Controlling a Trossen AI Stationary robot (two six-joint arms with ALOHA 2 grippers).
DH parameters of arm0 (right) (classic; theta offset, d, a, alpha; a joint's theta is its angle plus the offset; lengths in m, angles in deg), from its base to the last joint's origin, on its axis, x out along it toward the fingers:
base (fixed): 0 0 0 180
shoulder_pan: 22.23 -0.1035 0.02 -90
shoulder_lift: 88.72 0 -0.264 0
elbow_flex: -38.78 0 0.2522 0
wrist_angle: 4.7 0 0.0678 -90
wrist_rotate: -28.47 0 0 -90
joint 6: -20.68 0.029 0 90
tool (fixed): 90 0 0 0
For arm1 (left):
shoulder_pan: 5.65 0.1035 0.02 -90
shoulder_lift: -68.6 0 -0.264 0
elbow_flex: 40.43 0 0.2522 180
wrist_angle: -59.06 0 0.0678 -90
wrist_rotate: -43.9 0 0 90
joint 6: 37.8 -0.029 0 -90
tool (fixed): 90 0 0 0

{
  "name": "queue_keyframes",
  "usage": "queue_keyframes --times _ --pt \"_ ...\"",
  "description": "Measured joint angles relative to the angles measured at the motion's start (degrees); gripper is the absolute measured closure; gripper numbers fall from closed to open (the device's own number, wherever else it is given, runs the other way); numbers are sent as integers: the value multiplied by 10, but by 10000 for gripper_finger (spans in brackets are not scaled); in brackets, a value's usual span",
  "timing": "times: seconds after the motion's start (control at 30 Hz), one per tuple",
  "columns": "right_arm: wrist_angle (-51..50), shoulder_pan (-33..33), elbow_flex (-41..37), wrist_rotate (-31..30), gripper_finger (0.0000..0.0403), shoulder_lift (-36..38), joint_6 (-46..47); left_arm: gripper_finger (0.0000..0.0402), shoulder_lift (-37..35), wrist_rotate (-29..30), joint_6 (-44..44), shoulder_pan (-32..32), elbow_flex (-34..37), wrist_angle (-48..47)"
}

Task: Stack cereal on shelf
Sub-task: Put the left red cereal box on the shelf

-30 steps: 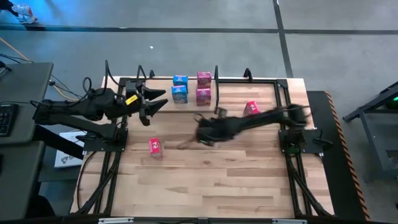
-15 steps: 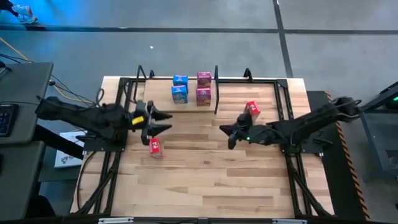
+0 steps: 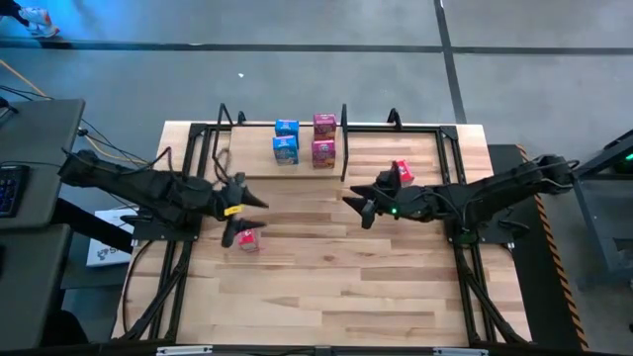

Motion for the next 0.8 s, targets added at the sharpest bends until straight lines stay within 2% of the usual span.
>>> queue_keyframes --times 0.17,0.27,0.37,0.53,0.63,0.8 --pt "-19 11 7 21 128 0 15 158 45 -100 -58 0 -96 -223" --pt "-25 11 7 22 118 0 20 142 88 -167 -98 0 -135 -330" --pt "-33 11 7 24 116 0 20 127 125 -205 -165 0 -161 -389" --pt "-39 11 7 15 116 0 28 121 176 -207 -315 0 -165 -405" --pt "-51 11 7 7 116 0 39 121 204 -183 -390 0 -165 -411" --pt "-74 11 7 4 116 0 62 121 227 -155 -472 4 -165 -439"
